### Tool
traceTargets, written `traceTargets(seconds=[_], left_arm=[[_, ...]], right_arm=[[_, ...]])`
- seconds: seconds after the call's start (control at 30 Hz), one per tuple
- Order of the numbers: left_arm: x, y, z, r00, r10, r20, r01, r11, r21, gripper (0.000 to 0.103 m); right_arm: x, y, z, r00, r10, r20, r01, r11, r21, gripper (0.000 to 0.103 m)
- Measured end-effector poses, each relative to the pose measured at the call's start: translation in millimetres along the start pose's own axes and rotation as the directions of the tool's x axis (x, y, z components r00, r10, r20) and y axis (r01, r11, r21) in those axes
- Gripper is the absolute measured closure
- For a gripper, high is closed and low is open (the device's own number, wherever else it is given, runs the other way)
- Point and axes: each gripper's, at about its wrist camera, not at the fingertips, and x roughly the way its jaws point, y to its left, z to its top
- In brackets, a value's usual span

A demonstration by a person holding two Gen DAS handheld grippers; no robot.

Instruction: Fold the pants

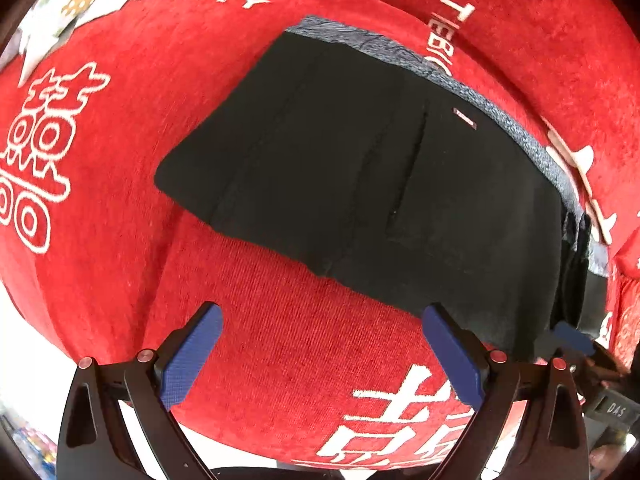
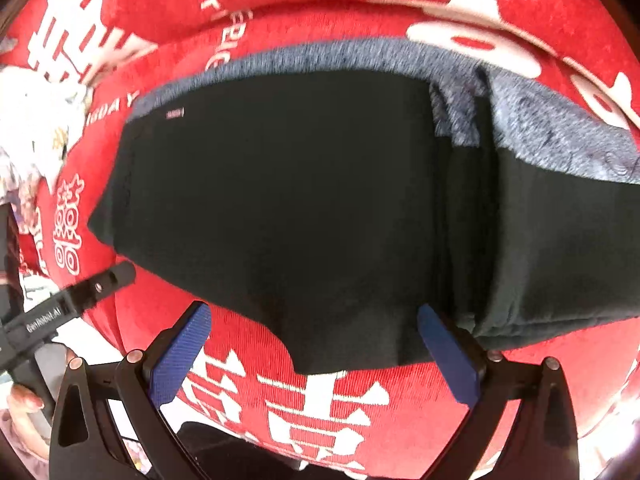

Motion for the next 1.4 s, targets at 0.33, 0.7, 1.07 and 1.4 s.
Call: traceTargets(seconds=[0.33,0.7,1.07,1.4], left_arm=[[4.0,-27.1,10.5,0.999,0.033,-0.021,-0.032,0.998,0.055,0.003],[5.8,-16.2,11.0,1.000,0.010,-0.027,-0.010,1.000,0.004,0.003],[3.5,5.4,10.7,0.999,-0.043,-0.006,0.042,0.998,-0.045,0.003],[0.8,48.3,9.1,0.977,-0.207,0.053,0.213,0.962,-0.170,0.003]], right_arm=[[10.7,-10.7,-4.2,1.000,0.019,-0.006,-0.018,1.000,0.024,0.000],[12.3,-15.5,-0.2,0.999,0.049,-0.011,-0.048,0.997,0.060,0.000],[19.1,-4.1,3.9,0.999,0.009,-0.032,-0.008,1.000,0.029,0.000],[22.8,1.4,5.0,0.999,-0.016,-0.043,0.016,1.000,0.001,0.000]])
